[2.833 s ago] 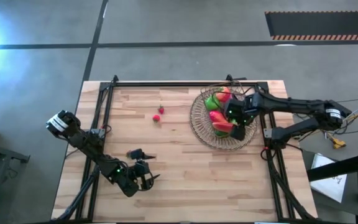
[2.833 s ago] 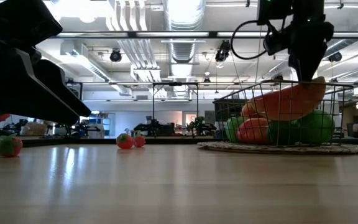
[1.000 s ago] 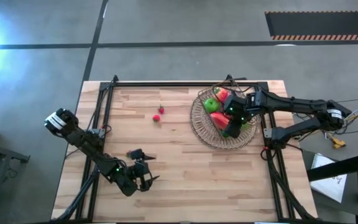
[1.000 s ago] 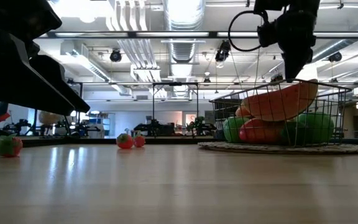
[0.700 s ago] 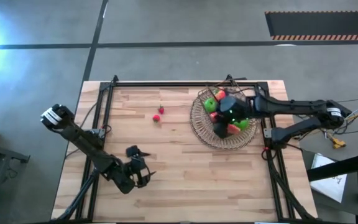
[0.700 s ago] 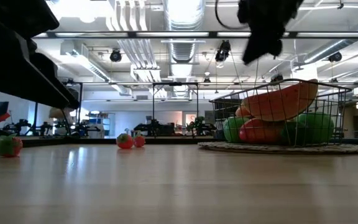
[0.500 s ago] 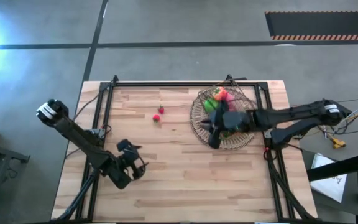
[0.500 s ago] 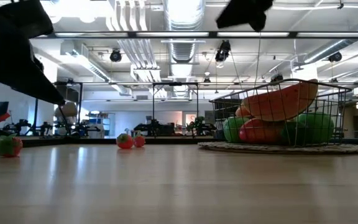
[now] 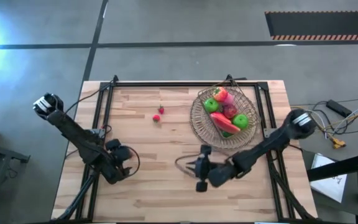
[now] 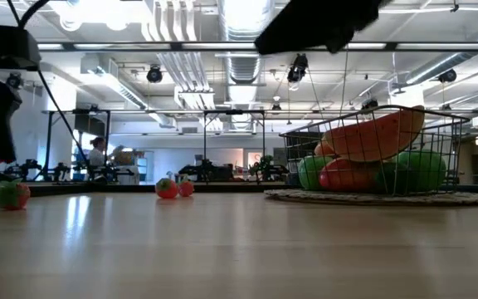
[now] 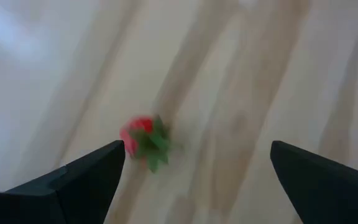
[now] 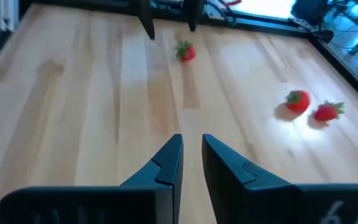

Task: Build produce basket
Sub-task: Put the bottom strawberry into the gold wire basket

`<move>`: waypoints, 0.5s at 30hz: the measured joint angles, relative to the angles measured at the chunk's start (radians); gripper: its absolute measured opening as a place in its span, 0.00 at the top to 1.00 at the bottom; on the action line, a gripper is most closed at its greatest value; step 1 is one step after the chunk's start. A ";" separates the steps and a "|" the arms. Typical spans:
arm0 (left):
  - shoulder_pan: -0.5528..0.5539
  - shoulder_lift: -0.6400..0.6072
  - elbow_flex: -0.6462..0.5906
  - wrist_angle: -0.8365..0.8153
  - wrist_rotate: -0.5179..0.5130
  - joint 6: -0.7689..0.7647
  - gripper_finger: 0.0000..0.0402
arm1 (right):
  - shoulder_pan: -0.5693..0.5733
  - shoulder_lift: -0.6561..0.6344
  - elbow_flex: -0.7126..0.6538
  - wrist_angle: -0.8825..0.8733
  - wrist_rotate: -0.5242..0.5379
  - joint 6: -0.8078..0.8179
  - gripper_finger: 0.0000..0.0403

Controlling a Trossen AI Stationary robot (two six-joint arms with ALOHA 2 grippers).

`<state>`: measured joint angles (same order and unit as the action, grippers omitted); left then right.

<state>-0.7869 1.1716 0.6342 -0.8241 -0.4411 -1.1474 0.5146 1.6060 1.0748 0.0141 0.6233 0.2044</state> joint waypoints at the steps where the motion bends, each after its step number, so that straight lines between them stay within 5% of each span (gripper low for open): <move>1: -0.013 0.000 0.000 -0.005 0.016 0.000 0.04 | 0.010 0.035 0.000 0.029 0.025 0.004 0.87; 7: -0.113 -0.001 -0.002 -0.074 0.026 -0.148 0.04 | 0.047 0.199 0.000 0.211 0.069 0.009 0.87; 15: -0.198 0.023 -0.074 -0.099 -0.119 -0.387 0.04 | 0.055 0.270 0.000 0.271 0.079 0.068 0.87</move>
<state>-0.9850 1.1948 0.5605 -0.9226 -0.5597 -1.5346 0.5697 1.8764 1.0748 0.2848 0.7028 0.2726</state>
